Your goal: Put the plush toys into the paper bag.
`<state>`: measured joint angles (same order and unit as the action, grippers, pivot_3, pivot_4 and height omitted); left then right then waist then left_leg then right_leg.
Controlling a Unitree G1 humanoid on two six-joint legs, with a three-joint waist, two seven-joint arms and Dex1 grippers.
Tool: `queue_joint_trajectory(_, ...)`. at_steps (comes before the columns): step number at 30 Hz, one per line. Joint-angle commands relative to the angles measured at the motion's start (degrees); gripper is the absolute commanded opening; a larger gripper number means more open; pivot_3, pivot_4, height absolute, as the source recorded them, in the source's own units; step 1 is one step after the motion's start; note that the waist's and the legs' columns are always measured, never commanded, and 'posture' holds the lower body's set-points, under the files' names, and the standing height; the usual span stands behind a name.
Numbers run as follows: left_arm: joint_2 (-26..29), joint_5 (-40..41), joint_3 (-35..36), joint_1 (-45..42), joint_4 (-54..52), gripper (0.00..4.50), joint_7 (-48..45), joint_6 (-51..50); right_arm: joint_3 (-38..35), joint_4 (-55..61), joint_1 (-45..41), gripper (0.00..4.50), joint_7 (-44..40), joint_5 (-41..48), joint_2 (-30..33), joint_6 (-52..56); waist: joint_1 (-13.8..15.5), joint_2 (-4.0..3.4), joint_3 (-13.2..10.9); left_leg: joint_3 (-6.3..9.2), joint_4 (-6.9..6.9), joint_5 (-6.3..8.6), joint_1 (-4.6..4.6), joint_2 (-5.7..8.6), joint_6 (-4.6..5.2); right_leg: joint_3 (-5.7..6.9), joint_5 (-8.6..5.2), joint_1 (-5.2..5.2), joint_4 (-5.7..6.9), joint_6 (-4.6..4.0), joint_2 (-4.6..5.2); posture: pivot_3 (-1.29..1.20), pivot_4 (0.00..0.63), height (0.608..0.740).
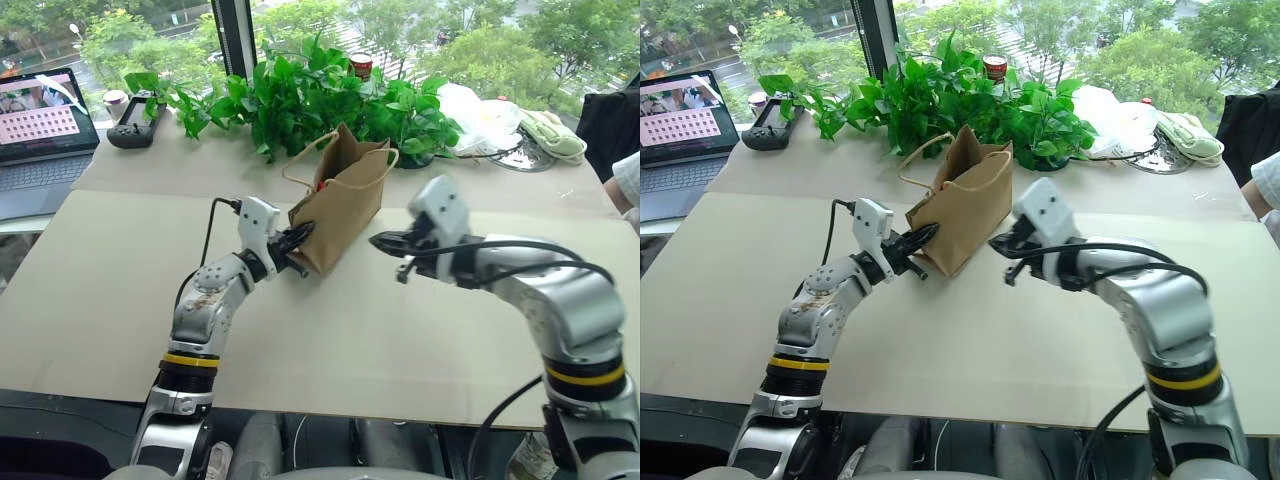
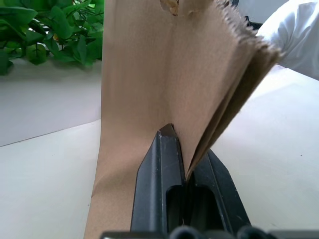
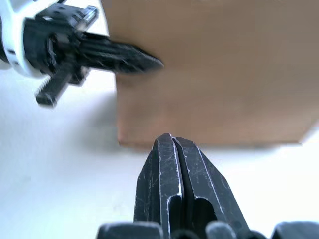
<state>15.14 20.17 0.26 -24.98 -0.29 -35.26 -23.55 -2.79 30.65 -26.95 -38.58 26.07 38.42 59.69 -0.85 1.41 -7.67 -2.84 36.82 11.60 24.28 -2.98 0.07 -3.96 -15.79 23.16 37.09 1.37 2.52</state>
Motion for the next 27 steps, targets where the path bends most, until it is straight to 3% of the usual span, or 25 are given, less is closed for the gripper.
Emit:
queue_joint_trajectory(1,5.4,3.4,2.4,-1.7,-1.6,0.04,-9.2,3.3,-9.2,2.2,2.0,0.0,-3.9,5.3,1.5,-4.2,-0.3,0.0,0.0,0.0,0.0,0.0,-0.01,-0.01,0.0,-0.01,0.0,0.0,0.0,0.0,-0.03,0.0,0.15,0.713)
queue_joint_trajectory(8,22.2,9.8,2.5,-5.0,3.1,0.04,-38.1,4.2,-16.0,-0.8,4.1,0.0,-11.7,12.1,5.6,-8.9,-0.2,-0.03,0.0,-0.03,0.0,0.0,-0.09,-0.02,0.0,-0.03,-0.02,-0.04,0.01,0.0,-0.05,0.0,0.15,0.713)
queue_joint_trajectory(14,26.9,8.3,-1.3,-6.0,7.0,0.04,-52.1,8.3,-15.9,-3.0,3.7,0.0,-12.8,13.3,8.0,-10.0,0.2,-0.04,0.0,-0.07,0.0,0.0,-0.05,-0.01,0.0,-0.02,-0.05,-0.05,-0.04,0.04,-0.02,0.0,0.15,0.713)
queue_joint_trajectory(17,26.4,6.0,-3.6,-7.0,10.6,0.04,-56.4,13.3,-15.8,-3.2,4.0,0.0,-13.5,14.4,8.7,-10.2,0.2,-0.04,0.0,-0.08,0.0,0.0,-0.02,-0.02,0.0,-0.02,-0.06,-0.02,-0.04,0.03,-0.02,0.0,0.15,0.713)
queue_joint_trajectory(27,20.1,1.6,-9.4,-12.2,23.0,0.04,-57.2,24.6,-16.8,-1.1,6.2,0.0,-12.7,18.0,10.8,-9.0,0.2,-0.04,0.0,-0.05,0.05,0.0,0.0,-0.02,0.01,-0.02,-0.07,-0.02,-0.01,0.02,-0.03,0.0,0.15,0.713)
